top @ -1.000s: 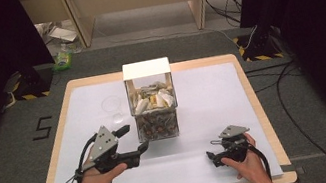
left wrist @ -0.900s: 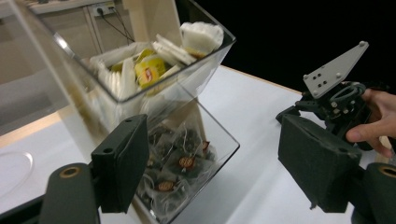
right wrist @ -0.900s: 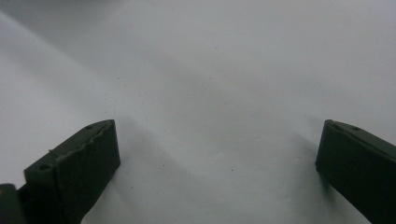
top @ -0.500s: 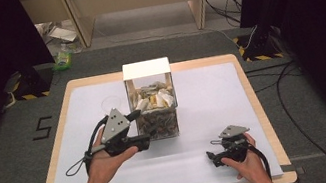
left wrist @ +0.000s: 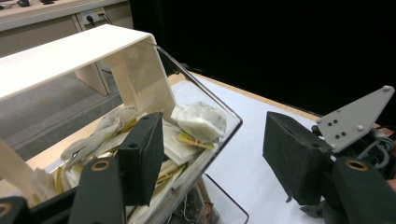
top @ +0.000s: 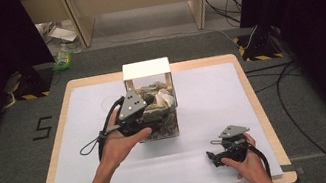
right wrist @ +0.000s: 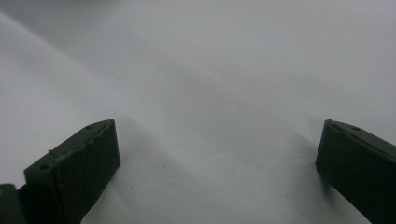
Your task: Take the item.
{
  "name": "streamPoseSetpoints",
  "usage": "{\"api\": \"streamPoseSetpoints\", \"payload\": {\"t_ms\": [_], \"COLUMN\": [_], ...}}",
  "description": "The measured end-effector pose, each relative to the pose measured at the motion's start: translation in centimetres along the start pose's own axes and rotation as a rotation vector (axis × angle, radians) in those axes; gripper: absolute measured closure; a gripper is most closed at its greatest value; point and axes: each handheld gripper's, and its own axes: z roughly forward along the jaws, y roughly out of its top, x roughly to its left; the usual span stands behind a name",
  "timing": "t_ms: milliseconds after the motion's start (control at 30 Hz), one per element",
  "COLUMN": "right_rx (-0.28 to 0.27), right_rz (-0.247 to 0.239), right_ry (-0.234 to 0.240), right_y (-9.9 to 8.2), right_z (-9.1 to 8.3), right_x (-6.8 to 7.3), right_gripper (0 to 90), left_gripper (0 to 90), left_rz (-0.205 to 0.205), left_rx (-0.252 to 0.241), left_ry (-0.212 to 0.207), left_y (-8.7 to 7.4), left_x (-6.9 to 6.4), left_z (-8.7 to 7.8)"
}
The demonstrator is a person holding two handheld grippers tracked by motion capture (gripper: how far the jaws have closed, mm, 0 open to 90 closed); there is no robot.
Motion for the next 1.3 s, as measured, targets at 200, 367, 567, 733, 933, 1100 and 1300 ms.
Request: {"api": "streamPoseSetpoints", "payload": {"t_ms": [200,367,567,733,933,1100,1300], "right_rx": [-0.001,-0.001,-0.001,-0.001,-0.001,-0.001,-0.001], "right_rz": [0.000,0.000,0.001,0.000,-0.002,0.001,0.001], "right_ry": [0.000,0.000,0.000,0.000,-0.001,0.000,0.000], "right_y": [0.0,0.0,0.0,0.0,0.0,0.0,0.0], "right_z": [0.0,0.0,0.0,0.0,0.0,0.0,0.0], "right_x": [0.0,0.0,0.0,0.0,0.0,0.0,0.0], "right_gripper": [0.3,0.3,0.3,0.3,0.3,0.3,0.3], "left_gripper": [40.8,44.8,48.6,51.1,66.8,84.6,88.7], "left_rz": [0.016,0.012,0.013,0.016,0.033,0.060,0.071], "left_rx": [0.015,0.034,0.050,0.073,0.087,0.087,0.079], "left_ry": [0.005,0.006,0.010,0.030,0.057,0.083,0.088], "left_y": [0.7,0.8,0.7,0.7,0.6,0.6,0.9], "left_x": [-0.1,0.1,0.3,0.3,0.5,0.4,0.5], "left_z": [1.1,2.0,2.7,3.4,3.7,3.7,3.1]}}
